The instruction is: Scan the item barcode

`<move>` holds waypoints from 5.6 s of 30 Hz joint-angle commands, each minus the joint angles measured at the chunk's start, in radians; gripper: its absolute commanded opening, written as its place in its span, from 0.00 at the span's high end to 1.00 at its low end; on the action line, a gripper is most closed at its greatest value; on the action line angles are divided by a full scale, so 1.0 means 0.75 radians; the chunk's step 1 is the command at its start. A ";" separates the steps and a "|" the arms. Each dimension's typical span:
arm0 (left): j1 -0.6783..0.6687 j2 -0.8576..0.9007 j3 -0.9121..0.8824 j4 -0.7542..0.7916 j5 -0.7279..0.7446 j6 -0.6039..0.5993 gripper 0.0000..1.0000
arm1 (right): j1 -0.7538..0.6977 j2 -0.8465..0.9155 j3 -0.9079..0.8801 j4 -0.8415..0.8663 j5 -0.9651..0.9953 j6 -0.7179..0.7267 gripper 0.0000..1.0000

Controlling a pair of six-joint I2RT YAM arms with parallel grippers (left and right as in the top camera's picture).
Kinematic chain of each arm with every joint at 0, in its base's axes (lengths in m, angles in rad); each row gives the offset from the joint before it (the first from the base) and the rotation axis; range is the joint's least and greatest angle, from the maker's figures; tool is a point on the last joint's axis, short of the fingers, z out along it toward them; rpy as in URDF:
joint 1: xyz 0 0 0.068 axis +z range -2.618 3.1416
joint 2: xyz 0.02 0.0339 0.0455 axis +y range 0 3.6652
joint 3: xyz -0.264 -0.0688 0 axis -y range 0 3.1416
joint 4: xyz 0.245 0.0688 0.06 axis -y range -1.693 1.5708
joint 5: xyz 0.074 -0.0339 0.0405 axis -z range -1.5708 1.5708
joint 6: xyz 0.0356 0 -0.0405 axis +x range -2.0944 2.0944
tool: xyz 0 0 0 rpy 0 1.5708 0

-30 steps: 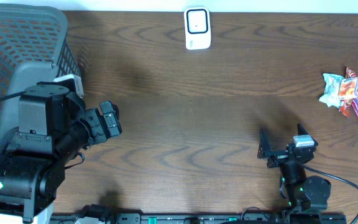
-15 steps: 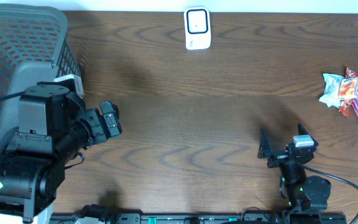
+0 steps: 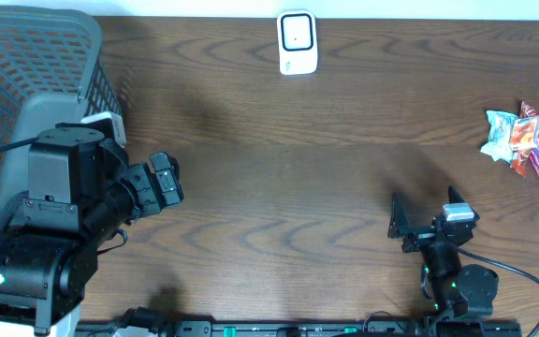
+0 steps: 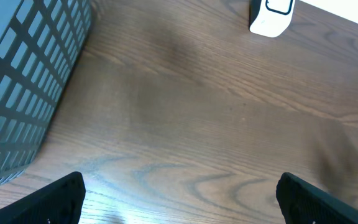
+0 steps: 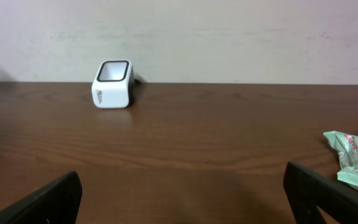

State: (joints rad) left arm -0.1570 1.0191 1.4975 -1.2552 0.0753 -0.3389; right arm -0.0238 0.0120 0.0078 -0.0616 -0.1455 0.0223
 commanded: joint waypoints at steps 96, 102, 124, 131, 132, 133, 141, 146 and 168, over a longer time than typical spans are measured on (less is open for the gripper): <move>0.300 -1.357 -1.991 1.599 0.132 0.522 0.02 | -0.019 -0.008 -0.003 -0.003 0.007 0.023 0.01; 0.300 -1.357 -1.991 1.598 0.130 0.522 0.02 | -0.019 -0.008 -0.003 -0.003 0.007 0.023 0.01; 0.300 -1.357 -1.991 1.599 0.129 0.516 0.02 | -0.019 -0.007 -0.003 -0.003 0.007 0.023 0.01; 0.300 -1.357 -1.991 1.599 0.129 0.516 0.02 | -0.019 -0.007 -0.003 -0.003 0.007 0.023 0.01; 0.300 -1.357 -1.991 1.599 0.129 0.516 0.02 | -0.019 -0.007 -0.003 -0.003 0.007 0.023 0.01; 0.300 -1.357 -1.991 1.599 0.129 0.516 0.02 | -0.019 -0.007 -0.003 -0.003 0.007 0.023 0.01; 0.300 -1.353 -1.991 1.599 0.129 0.516 0.02 | -0.019 -0.007 -0.003 -0.003 0.007 0.023 0.01; 0.300 -1.353 -1.991 1.599 0.129 0.516 0.02 | -0.019 -0.007 -0.003 -0.003 0.007 0.023 0.01; 0.300 -1.353 -1.991 1.599 0.129 0.516 0.02 | -0.019 -0.007 -0.003 -0.003 0.007 0.023 0.01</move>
State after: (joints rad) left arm 0.0639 0.0101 0.0116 -0.0097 0.1513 0.0345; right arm -0.0238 0.0120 0.0078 -0.0620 -0.1417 0.0330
